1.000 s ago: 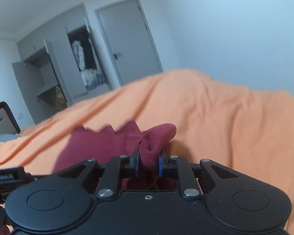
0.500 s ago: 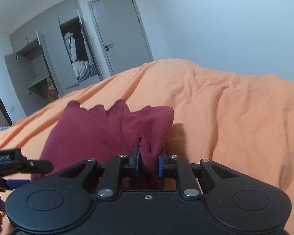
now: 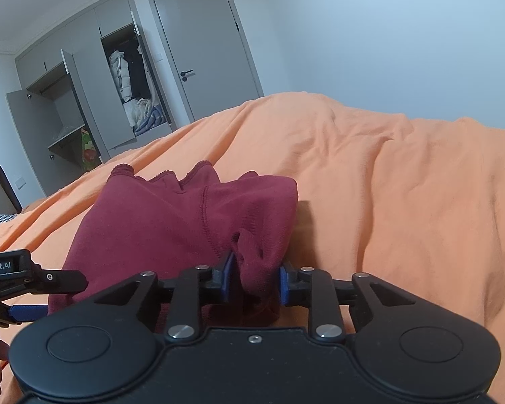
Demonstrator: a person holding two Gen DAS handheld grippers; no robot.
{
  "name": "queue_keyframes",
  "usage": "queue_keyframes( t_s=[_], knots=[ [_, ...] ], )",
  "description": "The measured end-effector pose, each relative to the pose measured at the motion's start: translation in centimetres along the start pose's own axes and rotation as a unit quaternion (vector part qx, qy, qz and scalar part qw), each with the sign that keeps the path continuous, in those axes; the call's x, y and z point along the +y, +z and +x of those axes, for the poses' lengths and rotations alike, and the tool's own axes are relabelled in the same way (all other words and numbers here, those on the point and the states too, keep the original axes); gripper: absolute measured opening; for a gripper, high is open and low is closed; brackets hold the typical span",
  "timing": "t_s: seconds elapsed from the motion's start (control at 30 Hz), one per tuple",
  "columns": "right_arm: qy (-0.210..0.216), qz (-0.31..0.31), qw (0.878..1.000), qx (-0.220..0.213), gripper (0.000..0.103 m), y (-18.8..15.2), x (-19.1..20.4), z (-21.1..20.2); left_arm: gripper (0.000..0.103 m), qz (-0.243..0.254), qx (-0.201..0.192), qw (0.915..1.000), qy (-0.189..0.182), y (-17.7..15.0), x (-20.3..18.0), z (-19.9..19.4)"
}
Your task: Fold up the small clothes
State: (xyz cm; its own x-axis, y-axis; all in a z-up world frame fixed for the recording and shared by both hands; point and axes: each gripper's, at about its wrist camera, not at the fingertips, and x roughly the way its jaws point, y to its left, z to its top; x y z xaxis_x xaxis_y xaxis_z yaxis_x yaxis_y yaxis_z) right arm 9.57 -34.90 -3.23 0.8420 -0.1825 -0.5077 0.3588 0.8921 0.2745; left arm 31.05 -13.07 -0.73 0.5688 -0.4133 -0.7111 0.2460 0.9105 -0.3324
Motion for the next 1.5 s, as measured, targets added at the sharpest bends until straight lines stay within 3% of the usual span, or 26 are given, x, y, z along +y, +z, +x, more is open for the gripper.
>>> queue_keyframes(
  t_s=[0.17, 0.33, 0.43, 0.6, 0.67, 0.87, 1.0, 1.13, 1.5],
  knots=[
    [0.001, -0.002, 1.0, 0.001, 0.032, 0.0, 0.0, 0.1, 0.102, -0.001, 0.001, 1.0, -0.001, 0.0, 0.0, 0.0],
    [-0.006, -0.001, 1.0, 0.0, 0.045, 0.0, -0.2, 0.1, 0.102, -0.001, 0.001, 1.0, 0.0, 0.0, 0.0, -0.1],
    [-0.008, 0.0, 1.0, -0.001, 0.06, -0.1, -0.5, 0.1, 0.102, -0.002, -0.001, 1.0, -0.003, 0.2, 0.0, -0.2],
    [-0.006, -0.008, 1.0, -0.009, 0.097, 0.1, -0.7, -0.1, 0.102, -0.002, -0.014, 0.9999, -0.003, 0.7, -0.1, -0.5],
    [0.0, -0.018, 1.0, -0.019, 0.102, 0.1, -0.7, -0.3, 0.102, 0.0, -0.018, 0.9998, -0.003, 1.2, -0.1, -0.5],
    [0.006, -0.042, 0.998, -0.042, 0.102, 1.6, -0.8, 0.3, 0.102, 0.01, -0.046, 0.9989, 0.005, 3.7, -0.6, 0.2],
    [-0.019, -0.047, 0.997, -0.06, 0.102, 3.6, -1.3, 2.3, 0.102, 0.021, -0.06, 0.9977, 0.022, 5.9, -1.3, 1.8],
    [-0.06, -0.06, 0.996, -0.039, 0.102, 5.3, -2.1, 5.7, 0.102, 0.034, -0.061, 0.9969, 0.036, 7.7, -1.9, 4.0],
    [-0.072, -0.078, 0.994, -0.004, 0.102, 4.3, -2.8, 10.6, 0.103, 0.027, -0.05, 0.9961, 0.067, 7.6, -0.4, 8.3]
  ],
)
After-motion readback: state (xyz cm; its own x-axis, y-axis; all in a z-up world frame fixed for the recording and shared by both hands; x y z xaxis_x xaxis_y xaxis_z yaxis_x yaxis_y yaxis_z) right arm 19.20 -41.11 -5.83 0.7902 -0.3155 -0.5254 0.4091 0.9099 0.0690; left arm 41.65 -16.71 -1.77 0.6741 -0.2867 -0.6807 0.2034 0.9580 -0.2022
